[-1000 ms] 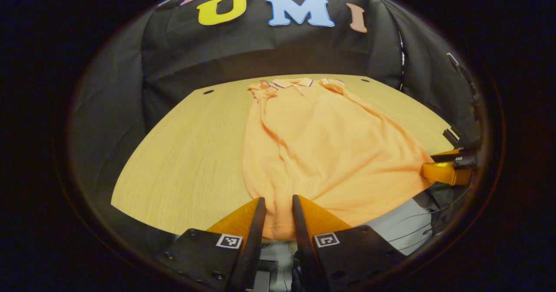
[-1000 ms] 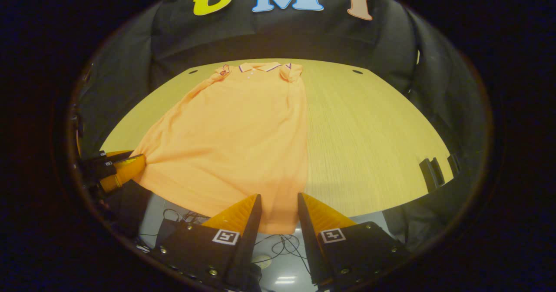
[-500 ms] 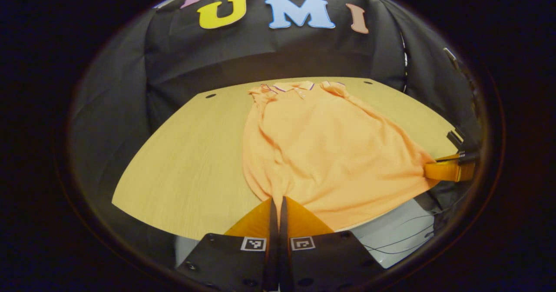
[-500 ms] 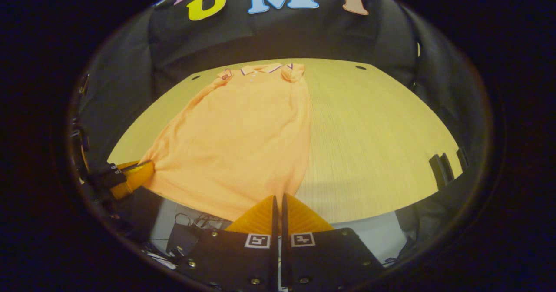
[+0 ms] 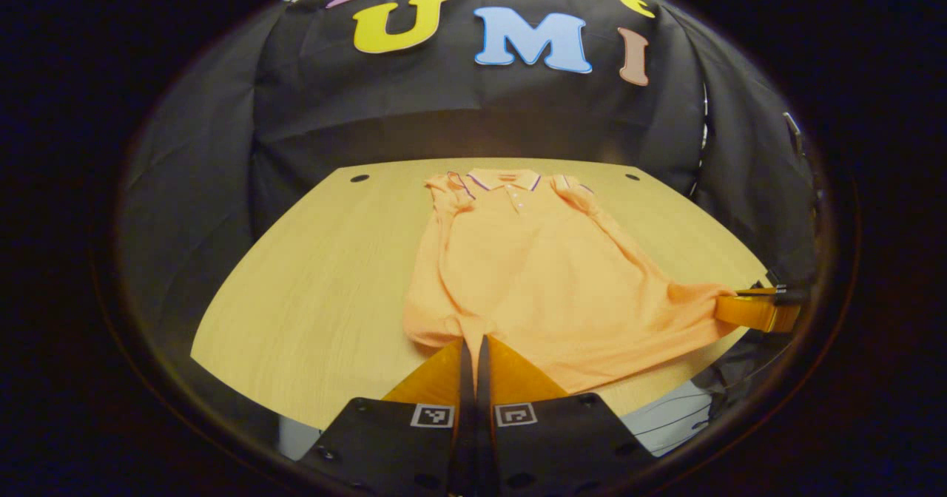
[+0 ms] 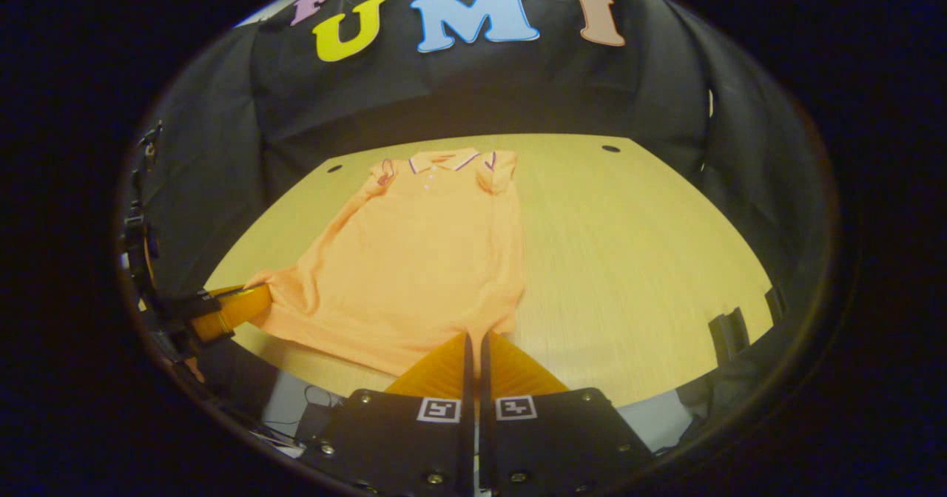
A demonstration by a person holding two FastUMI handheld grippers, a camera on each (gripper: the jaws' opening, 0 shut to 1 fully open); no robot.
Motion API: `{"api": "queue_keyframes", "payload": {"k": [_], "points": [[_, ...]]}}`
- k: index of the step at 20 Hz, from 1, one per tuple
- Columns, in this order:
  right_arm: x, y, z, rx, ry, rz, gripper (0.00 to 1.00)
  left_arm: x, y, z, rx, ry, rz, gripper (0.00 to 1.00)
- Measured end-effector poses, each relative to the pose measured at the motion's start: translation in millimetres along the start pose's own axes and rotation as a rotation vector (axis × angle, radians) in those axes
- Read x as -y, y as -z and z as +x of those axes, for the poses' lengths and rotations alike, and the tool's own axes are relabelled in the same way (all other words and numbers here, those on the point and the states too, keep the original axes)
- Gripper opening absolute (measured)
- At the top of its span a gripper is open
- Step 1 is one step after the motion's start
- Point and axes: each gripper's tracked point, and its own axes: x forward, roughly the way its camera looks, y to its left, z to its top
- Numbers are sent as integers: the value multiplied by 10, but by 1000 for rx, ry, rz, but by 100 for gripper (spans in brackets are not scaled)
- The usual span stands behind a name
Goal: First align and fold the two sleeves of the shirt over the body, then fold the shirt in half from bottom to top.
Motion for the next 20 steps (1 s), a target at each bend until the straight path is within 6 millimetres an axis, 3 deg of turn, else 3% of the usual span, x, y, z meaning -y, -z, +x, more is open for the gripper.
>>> {"api": "queue_keyframes", "payload": {"k": [9, 20], "points": [[-17, -1106, 305, 98, 7, 1, 3, 17, -1072, 573, 44, 47, -40, 6], [-43, -2284, 1026, 166, 65, -25, 3, 12, -2340, 1573, 127, 128, -35, 6]]}}
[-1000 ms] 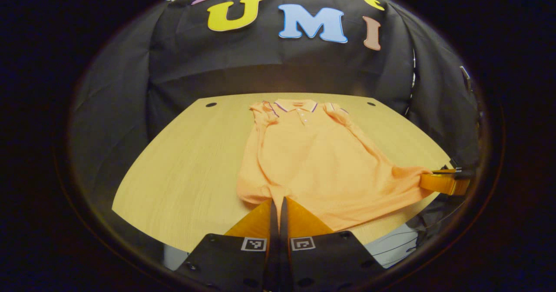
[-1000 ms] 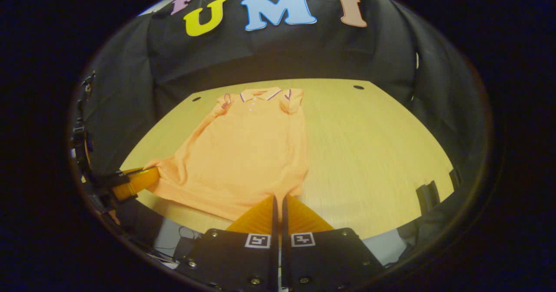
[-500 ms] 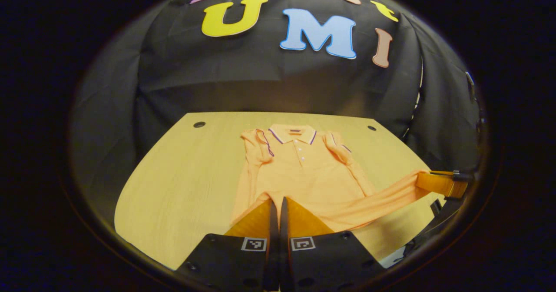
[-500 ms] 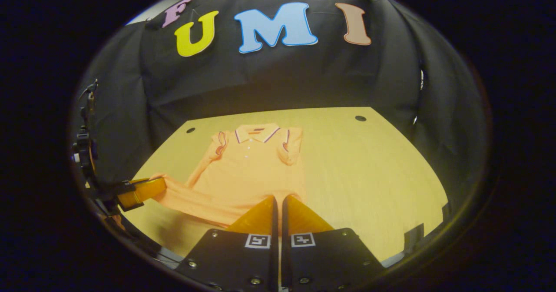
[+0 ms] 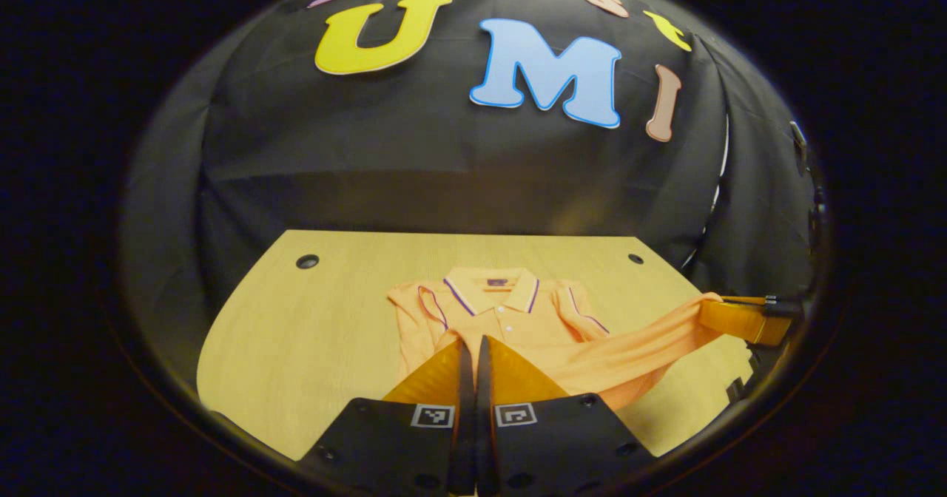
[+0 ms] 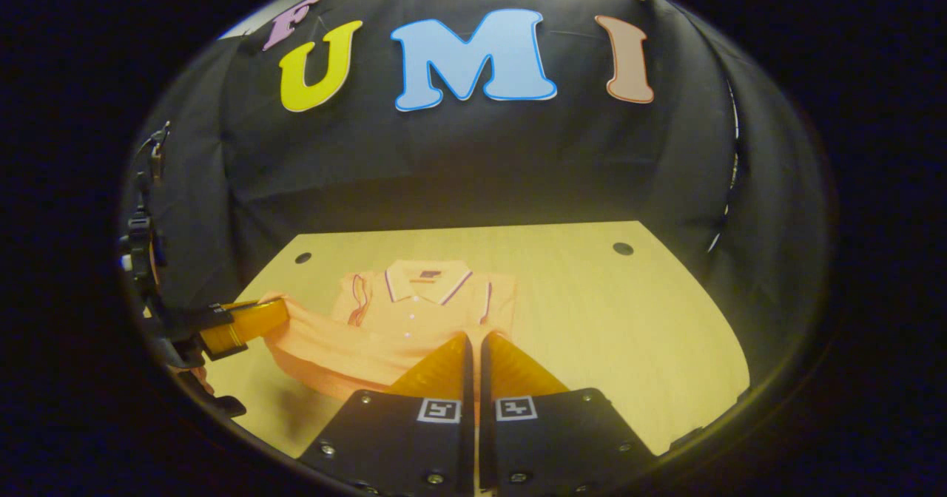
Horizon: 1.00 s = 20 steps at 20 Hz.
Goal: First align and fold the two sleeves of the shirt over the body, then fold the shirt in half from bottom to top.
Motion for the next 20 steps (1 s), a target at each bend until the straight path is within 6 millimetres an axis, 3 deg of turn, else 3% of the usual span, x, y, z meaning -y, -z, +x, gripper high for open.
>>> {"api": "queue_keyframes", "payload": {"k": [3, 7, 12, 17, 20], "points": [[-35, -248, 264, 21, 15, -16, 7, -91, -257, 268, 28, 6, 4, 7], [-53, -516, 657, 41, 38, -34, 3, -284, -541, 644, 63, 4, -14, 6], [-54, -759, 1145, 55, 68, -52, 3, -525, -761, 1125, 86, -6, -25, 6], [-75, -833, 1611, 61, 87, -51, 3, -613, -850, 1540, 124, -6, 52, 6], [-46, -763, 1871, 43, 107, -54, 3, -668, -790, 1758, 122, -8, 69, 6]]}}
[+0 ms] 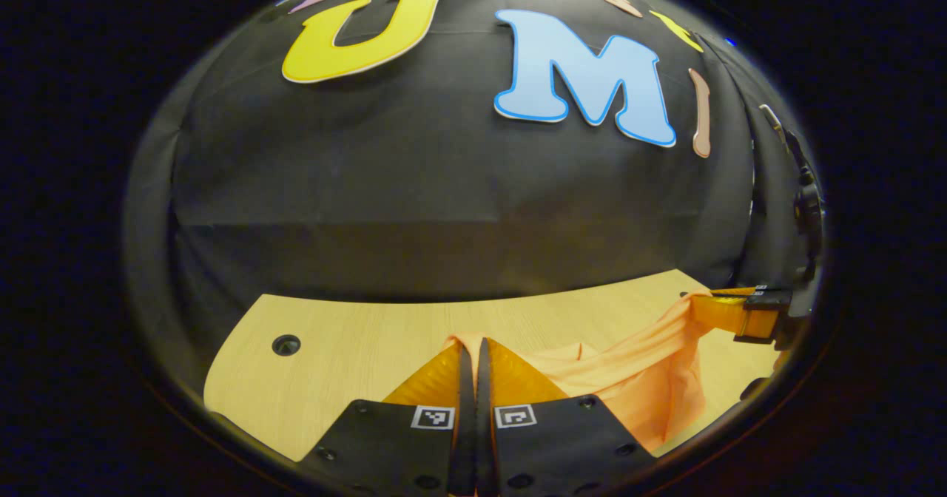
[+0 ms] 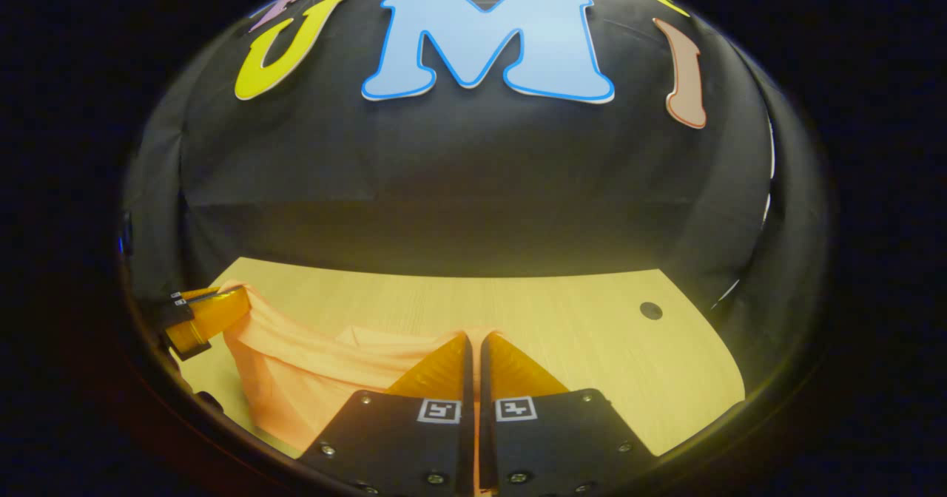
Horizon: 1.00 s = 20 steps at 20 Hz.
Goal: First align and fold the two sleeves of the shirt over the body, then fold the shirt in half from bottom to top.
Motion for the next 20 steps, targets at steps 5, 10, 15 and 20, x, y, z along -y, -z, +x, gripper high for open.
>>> {"api": "queue_keyframes", "payload": {"k": [5, 10, 15, 20], "points": [[43, 254, 276, -80, 37, -1, 4, -59, 262, 249, -53, -9, 16, 7], [28, 452, 386, -137, 44, -26, 7, -46, 484, 359, -108, -5, 10, 6], [11, 496, 362, -153, 33, -59, 11, -5, 512, 329, -102, 3, 11, 12], [-25, 453, 284, -137, 15, -87, 36, 45, 496, 148, -87, -19, 45, 27]]}}
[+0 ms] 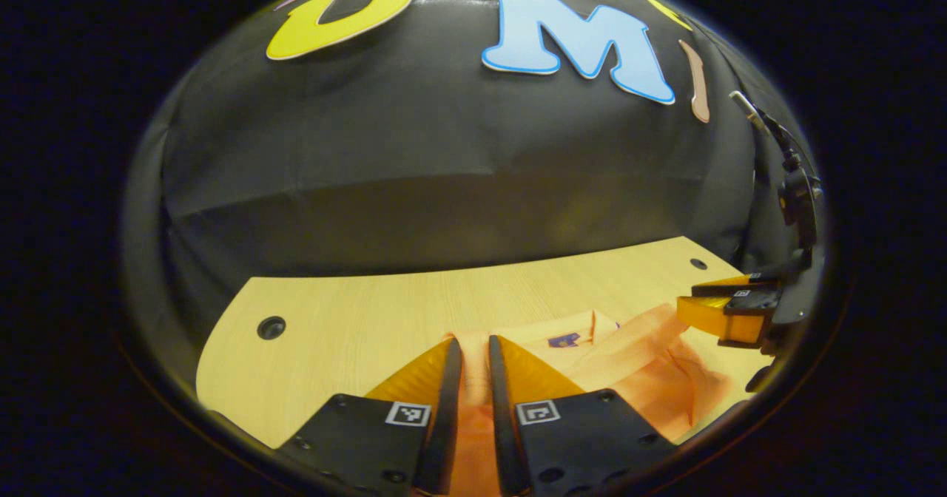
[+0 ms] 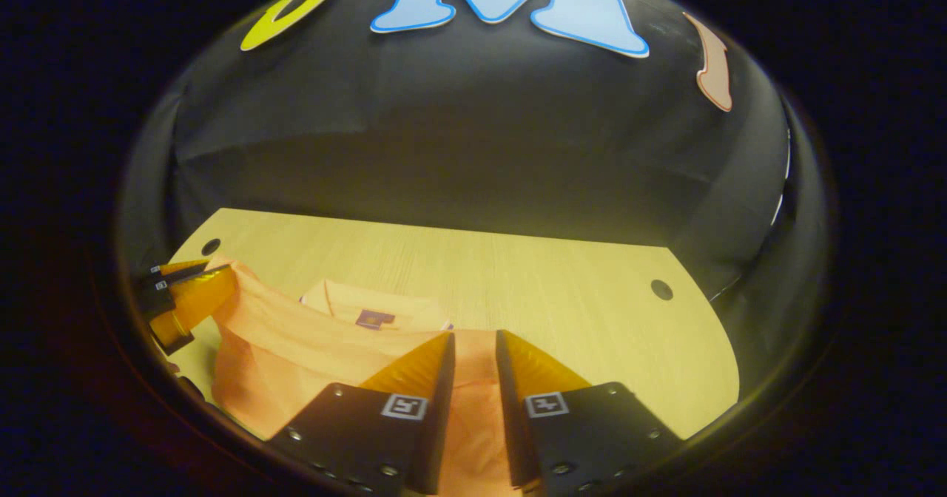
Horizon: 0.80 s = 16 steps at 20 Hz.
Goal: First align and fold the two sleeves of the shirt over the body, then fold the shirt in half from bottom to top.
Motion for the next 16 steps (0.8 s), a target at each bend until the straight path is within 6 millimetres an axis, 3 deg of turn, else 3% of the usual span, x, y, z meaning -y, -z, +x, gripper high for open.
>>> {"api": "queue_keyframes", "payload": {"k": [2, 3, 4, 5, 6, 7, 9, 10, 16], "points": [[-2, -22, -49, 18, -7, -9, 46, 6, -63, -92, 19, -15, 4, 43], [6, -40, -105, 27, -7, -9, 51, 43, -94, -152, 29, -10, 2, 41], [2, -64, -158, 40, -15, -8, 55, 61, -138, -200, 43, -14, 5, 53], [-12, -67, -205, 49, -25, -7, 59, 69, -190, -255, 61, -23, 10, 59], [-10, -90, -268, 60, -33, -8, 72, 82, -250, -330, 82, -32, 11, 67], [12, -109, -330, 73, -35, -11, 77, 103, -305, -416, 98, -38, 10, 70], [60, -162, -483, 104, -38, -20, 78, 184, -397, -573, 133, -48, 12, 80], [90, -193, -570, 121, -39, -22, 78, 213, -452, -665, 154, -53, 14, 96], [261, -369, -1182, 239, -59, -9, 77, 508, -639, -1234, 233, -81, 15, 96]]}}
